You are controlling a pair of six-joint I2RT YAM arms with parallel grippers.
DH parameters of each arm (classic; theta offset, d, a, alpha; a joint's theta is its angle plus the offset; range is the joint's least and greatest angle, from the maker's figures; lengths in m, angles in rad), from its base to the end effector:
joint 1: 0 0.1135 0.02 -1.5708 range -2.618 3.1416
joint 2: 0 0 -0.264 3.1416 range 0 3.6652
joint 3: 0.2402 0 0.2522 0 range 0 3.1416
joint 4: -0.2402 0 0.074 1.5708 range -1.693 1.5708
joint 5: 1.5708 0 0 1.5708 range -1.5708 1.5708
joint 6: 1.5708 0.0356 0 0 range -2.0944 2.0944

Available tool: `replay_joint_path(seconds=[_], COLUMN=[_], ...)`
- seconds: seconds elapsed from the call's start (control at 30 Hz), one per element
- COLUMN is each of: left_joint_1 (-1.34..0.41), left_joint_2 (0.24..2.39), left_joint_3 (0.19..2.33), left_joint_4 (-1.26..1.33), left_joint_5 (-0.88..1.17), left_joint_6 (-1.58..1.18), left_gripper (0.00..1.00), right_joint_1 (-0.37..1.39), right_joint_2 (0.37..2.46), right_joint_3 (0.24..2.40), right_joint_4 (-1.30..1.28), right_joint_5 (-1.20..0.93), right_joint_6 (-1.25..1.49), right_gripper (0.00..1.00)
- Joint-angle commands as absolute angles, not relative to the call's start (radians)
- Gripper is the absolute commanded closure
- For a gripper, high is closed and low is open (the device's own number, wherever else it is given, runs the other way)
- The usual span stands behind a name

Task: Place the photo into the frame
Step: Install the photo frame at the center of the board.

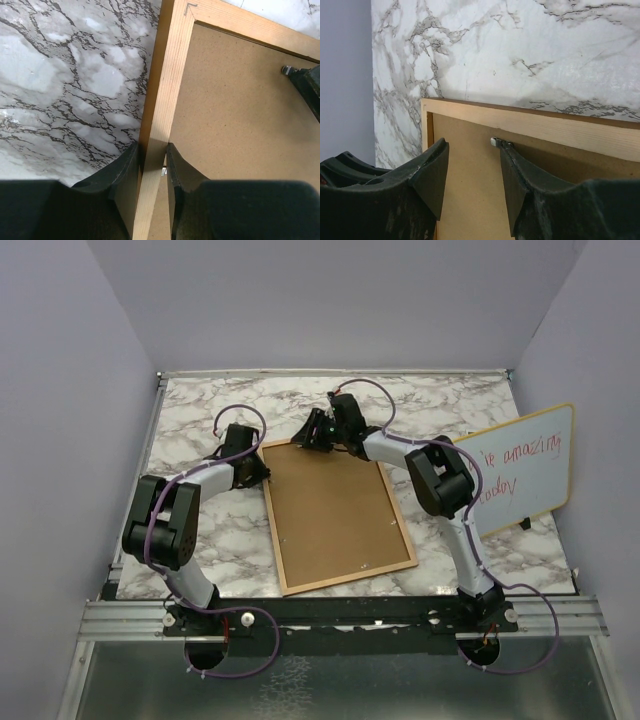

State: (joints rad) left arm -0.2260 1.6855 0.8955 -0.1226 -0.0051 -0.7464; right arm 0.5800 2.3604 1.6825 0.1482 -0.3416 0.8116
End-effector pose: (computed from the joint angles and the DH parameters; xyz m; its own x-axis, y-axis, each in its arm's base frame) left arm 0.3239 -0.0743 0.1573 -0.7161 -0.5320 -0.4518 -0.3612 0.8363 -0.4124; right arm 0.4357 0.2997 0.1382 -0.8409 0.2662 -0.4712 -0.2153 0.6343 0.7425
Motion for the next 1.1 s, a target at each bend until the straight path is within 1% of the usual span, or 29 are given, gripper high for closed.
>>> replay_joint_path(seconds=[0.0,0.37,0.67,0.87,1.07], left_joint_1=[-0.233,-0.233,-0.233,-0.233,-0.232], left_joint_2=[1.75,1.758,1.75,1.743,1.735], left_joint_3=[0.87,0.877,0.864,0.859,0.865], left_joint_4=[-0.13,-0.137,-0.132,-0.14,-0.143], left_joint_5=[0.062,0.068,0.076,0.075,0.076], left_joint_6=[-0.736,-0.73,-0.73,-0.726,-0.734], left_gripper=[0.74,0.74,0.76,0.76,0.76], right_joint_1=[0.598,0.607,0.615,0.615,0.615], right_joint_2=[2.412,2.385,2.423,2.39,2.326], right_joint_3=[1.69,1.682,1.712,1.654,1.581], right_joint_4=[0.121,0.093,0.093,0.142,0.23], right_joint_5=[-0.316,-0.258,-0.195,-0.098,-0.097], right_joint_6=[0.792,0.781,0.806,0.842,0.848], right_gripper=[0.5,0.5,0.51,0.51,0.51])
